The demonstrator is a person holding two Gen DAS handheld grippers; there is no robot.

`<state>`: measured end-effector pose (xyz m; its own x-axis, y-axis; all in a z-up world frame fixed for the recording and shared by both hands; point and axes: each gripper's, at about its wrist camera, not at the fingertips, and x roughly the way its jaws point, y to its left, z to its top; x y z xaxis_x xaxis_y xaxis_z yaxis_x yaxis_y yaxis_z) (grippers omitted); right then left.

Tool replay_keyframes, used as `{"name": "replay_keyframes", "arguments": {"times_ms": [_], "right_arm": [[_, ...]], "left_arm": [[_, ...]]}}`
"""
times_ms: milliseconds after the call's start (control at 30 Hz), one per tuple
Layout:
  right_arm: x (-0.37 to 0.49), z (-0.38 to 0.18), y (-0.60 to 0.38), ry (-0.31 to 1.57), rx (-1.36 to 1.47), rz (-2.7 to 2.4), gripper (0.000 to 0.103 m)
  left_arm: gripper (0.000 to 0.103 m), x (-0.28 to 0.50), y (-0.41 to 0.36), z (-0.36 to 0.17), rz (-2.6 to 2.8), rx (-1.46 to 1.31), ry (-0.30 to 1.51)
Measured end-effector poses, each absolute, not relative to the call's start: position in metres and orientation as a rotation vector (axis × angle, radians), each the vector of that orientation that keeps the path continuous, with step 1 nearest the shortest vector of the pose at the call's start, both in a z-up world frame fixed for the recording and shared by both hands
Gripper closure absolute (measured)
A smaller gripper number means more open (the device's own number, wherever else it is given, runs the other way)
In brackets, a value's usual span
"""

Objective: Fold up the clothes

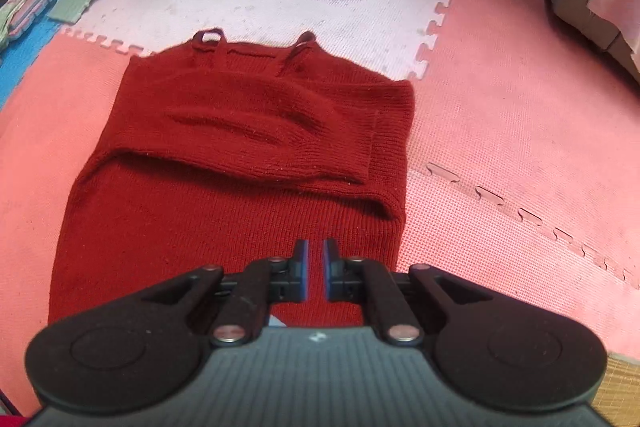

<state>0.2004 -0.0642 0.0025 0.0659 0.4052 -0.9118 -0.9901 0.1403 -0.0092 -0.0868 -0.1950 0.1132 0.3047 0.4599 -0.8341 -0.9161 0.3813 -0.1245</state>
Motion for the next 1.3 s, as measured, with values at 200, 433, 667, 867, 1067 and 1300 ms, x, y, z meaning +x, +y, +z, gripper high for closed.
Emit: {"name": "replay_keyframes", "arguments": {"times_ms": [200, 433, 667, 867, 1067, 1300], "right_arm": [[0.177, 0.061, -0.078, 0.845, -0.791, 1.318, 0.095], [0.136, 0.113, -0.086, 0.708, -0.933, 1.406, 0.089], [0.13, 0.101, -0.121, 0.722, -0.9, 1.472, 0.089], [0.123, 0.089, -0.142, 0.77, -0.886, 1.526, 0.088], [0.115, 0.039, -0.169, 0.7, -0.932, 1.506, 0.077], [0.134, -0.018, -0.23, 0.856, -0.987, 1.452, 0.077]], "left_arm": [[0.044, -0.114, -0.184, 0.112, 1.026, -0.733, 0.877], [0.044, -0.123, -0.145, 0.118, 1.042, -0.771, 0.899], [0.044, -0.101, -0.137, 0.096, 0.991, -0.709, 0.92], [0.044, -0.099, -0.153, 0.071, 0.942, -0.671, 1.02], [0.044, -0.106, -0.166, 0.023, 0.946, -0.595, 1.076], [0.044, -0.092, -0.17, -0.037, 0.897, -0.751, 0.972]]}}
